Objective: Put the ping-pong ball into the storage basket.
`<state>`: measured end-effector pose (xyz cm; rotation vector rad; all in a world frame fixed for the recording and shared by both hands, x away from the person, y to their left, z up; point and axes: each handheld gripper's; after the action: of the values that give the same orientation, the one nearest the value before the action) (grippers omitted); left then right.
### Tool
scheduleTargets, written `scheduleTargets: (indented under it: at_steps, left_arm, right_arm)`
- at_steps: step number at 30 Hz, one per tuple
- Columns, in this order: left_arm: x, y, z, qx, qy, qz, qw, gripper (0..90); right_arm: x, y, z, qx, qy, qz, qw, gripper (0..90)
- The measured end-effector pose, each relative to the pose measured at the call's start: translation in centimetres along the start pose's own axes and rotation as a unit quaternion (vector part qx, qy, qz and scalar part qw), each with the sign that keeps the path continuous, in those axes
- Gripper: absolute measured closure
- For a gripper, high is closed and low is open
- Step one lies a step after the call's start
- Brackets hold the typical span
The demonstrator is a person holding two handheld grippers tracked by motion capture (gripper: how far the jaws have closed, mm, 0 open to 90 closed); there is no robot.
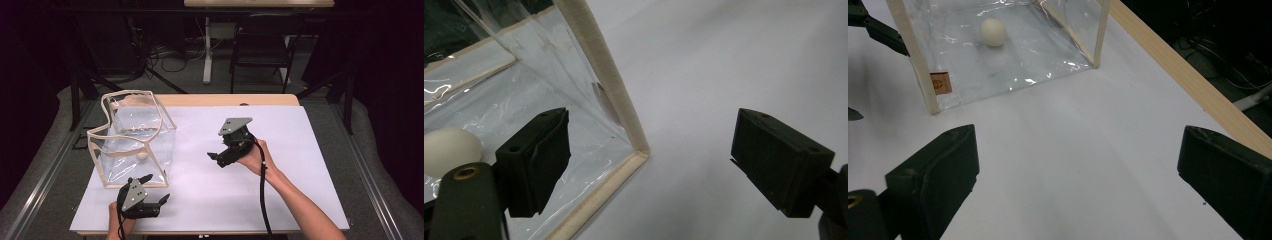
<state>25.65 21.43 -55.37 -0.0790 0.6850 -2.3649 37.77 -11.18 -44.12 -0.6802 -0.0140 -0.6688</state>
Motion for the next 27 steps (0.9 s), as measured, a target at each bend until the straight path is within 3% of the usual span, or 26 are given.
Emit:
scheduleTargets:
  at_steps: [27]
  left_arm:
    - [0.1, 0.0, 0.0, -0.002, 0.001, 0.001, 1.0, 16.0]
  right_arm:
    - [-0.1, -2.1, -5.1, 0.006, 0.029, -0.022, 0.9993, 3.0]
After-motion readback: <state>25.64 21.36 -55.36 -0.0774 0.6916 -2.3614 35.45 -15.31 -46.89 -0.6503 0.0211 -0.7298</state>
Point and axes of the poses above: each handheld gripper's, and its own axes: y roughly forward along the jaws, z roughly out of its top, x roughly to its right, and after that the axes turned 6 degrees about -z, right-handed
